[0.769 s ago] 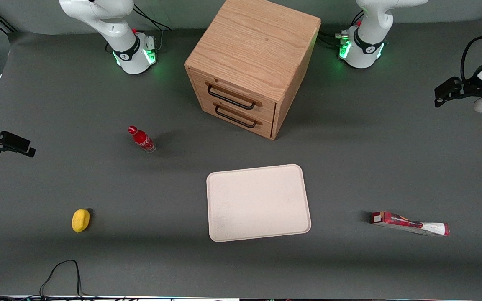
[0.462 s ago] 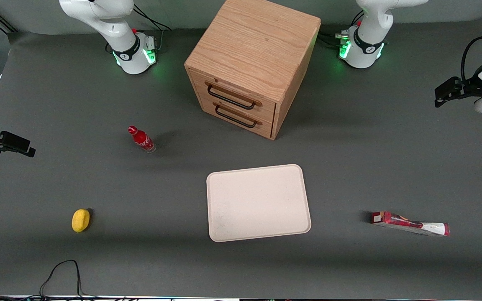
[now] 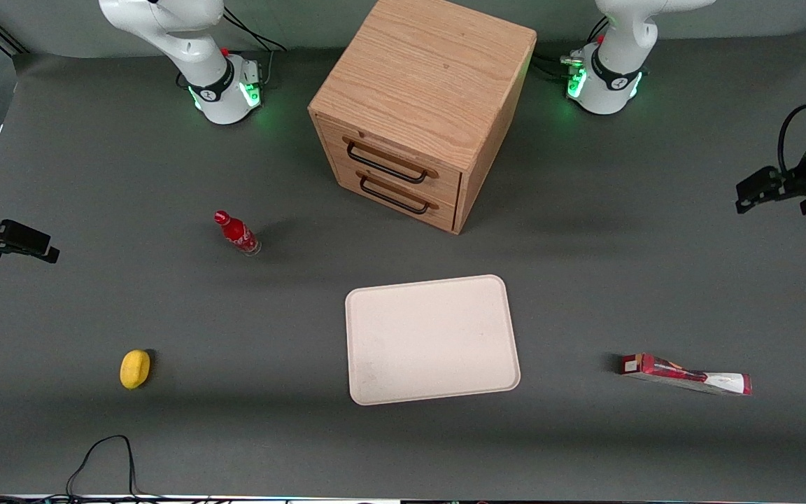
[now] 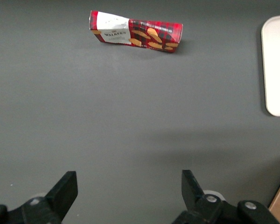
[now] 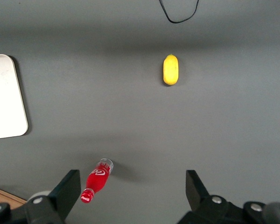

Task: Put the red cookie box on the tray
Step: 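Move the left gripper down toward the red-and-white cookie box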

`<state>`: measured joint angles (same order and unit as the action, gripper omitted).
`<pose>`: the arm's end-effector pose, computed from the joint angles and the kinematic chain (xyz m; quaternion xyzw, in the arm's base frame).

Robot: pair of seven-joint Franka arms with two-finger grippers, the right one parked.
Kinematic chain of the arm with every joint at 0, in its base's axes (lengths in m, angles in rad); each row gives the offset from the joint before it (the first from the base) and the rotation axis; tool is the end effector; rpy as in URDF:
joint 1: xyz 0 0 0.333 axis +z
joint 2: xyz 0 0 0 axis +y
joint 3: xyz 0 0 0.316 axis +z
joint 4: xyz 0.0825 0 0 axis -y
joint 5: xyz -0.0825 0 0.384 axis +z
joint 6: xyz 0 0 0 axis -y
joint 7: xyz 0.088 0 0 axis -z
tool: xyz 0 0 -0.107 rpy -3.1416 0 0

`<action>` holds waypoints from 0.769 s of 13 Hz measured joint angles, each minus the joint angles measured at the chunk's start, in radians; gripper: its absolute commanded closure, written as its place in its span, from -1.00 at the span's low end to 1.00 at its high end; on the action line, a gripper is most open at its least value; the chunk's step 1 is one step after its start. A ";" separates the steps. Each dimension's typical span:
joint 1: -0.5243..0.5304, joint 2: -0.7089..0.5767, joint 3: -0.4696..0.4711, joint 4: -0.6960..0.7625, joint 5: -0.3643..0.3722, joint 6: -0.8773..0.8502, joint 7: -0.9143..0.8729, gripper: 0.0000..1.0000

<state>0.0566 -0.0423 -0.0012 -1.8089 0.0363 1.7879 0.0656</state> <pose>0.5510 0.0337 0.5534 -0.9997 0.0088 -0.0096 0.0184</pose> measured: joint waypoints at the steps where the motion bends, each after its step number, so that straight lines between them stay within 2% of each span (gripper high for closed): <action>1: -0.002 0.040 -0.002 0.035 -0.002 0.008 -0.059 -0.98; 4: -0.030 0.215 0.010 0.213 -0.013 0.018 -0.338 -0.98; 7: -0.070 0.417 0.095 0.398 -0.102 0.070 -0.618 -0.98; 10: -0.087 0.553 0.156 0.448 -0.191 0.192 -0.836 -0.98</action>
<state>-0.0305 0.5112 0.1548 -1.3613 -0.1546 1.9799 -0.7708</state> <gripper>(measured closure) 0.004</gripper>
